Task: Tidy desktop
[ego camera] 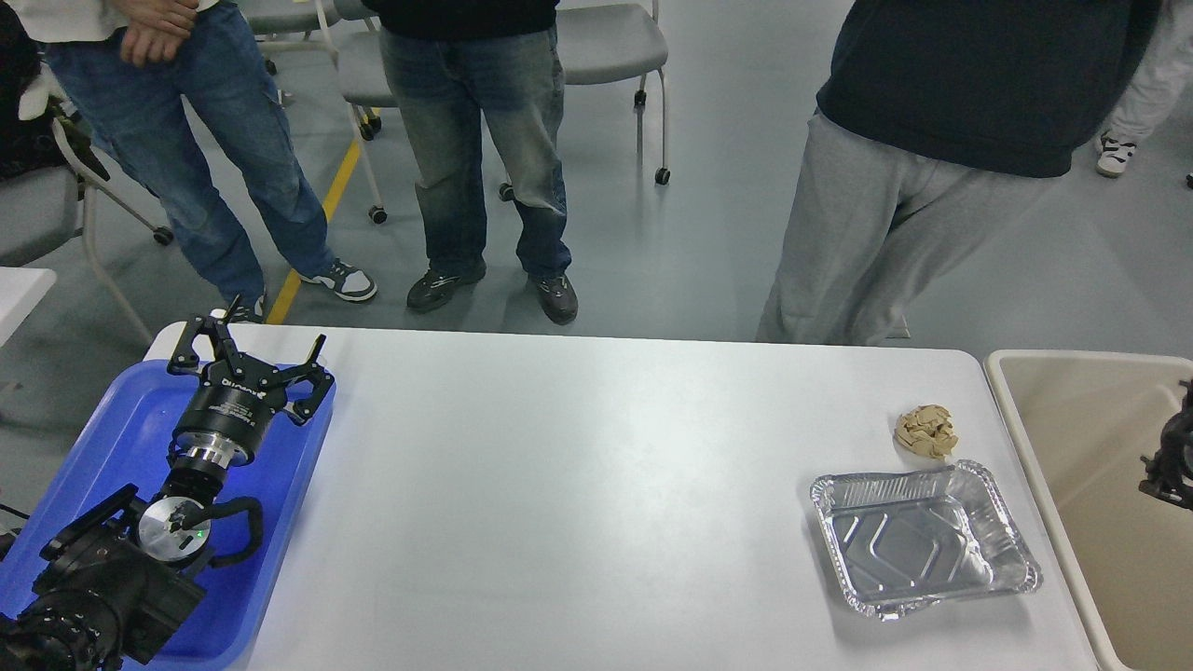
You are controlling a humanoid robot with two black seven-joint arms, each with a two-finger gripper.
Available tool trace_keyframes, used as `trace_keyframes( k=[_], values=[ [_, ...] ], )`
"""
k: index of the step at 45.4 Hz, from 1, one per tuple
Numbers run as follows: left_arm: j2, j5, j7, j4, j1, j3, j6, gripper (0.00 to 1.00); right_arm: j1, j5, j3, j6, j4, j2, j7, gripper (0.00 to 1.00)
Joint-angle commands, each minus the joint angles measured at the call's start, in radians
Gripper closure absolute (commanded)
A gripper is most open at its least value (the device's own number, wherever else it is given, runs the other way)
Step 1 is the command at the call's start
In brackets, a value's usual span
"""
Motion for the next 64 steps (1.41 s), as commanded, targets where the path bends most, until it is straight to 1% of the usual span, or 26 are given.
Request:
trace_keyframes(
  k=[1, 5, 13, 17, 21, 23, 27, 32, 37, 43, 50, 58, 64],
  values=[
    [0.001, 0.000, 0.000, 0.000, 0.000, 0.000, 0.000, 0.00, 0.066, 0.004, 0.035, 0.037, 0.258, -0.150, 0.008, 0.00],
    [0.001, 0.000, 0.000, 0.000, 0.000, 0.000, 0.000, 0.00, 0.080, 0.004, 0.088, 0.070, 0.359, -0.196, 0.008, 0.00],
    [0.001, 0.000, -0.002, 0.000, 0.000, 0.000, 0.000, 0.00, 0.080, 0.014, 0.180, 0.183, 0.527, -0.270, 0.015, 0.01],
    [0.001, 0.000, -0.002, 0.000, 0.000, -0.002, 0.000, 0.00, 0.080, 0.082, 0.231, 0.234, 0.561, -0.275, 0.024, 0.01],
    [0.001, 0.000, -0.002, 0.000, 0.000, -0.002, 0.000, 0.00, 0.078, 0.160, 0.278, 0.295, 0.562, -0.255, 0.030, 0.01],
    [0.001, 0.000, -0.002, 0.000, 0.000, -0.002, 0.000, 0.00, 0.078, 0.192, 0.305, 0.326, 0.558, -0.224, 0.034, 0.01],
    [0.001, 0.000, -0.002, 0.000, 0.000, -0.002, 0.000, 0.00, 0.072, 0.231, 0.364, 0.353, 0.545, -0.143, 0.036, 0.00],
    [0.001, 0.001, -0.002, 0.000, 0.000, 0.000, 0.000, 0.00, 0.055, 0.243, 0.439, 0.355, 0.544, -0.031, 0.038, 0.00],
    [0.001, 0.001, 0.000, 0.000, 0.000, -0.002, 0.000, 0.00, 0.017, 0.240, 0.533, 0.360, 0.527, 0.093, 0.053, 0.00],
    [0.001, 0.001, 0.000, 0.000, 0.000, 0.000, 0.000, 0.00, 0.003, 0.235, 0.567, 0.375, 0.486, 0.215, 0.064, 0.00],
    [0.001, 0.001, 0.000, 0.000, 0.000, 0.000, 0.000, 0.00, -0.031, 0.229, 0.567, 0.392, 0.443, 0.285, 0.070, 0.00],
    [0.001, 0.001, -0.002, 0.000, 0.000, -0.002, 0.000, 0.00, -0.098, 0.228, 0.556, 0.508, 0.360, 0.353, 0.070, 0.00],
    [0.001, 0.001, -0.002, 0.000, 0.000, -0.002, 0.000, 0.00, -0.123, 0.226, 0.552, 0.536, 0.297, 0.394, 0.070, 0.00]
  ],
)
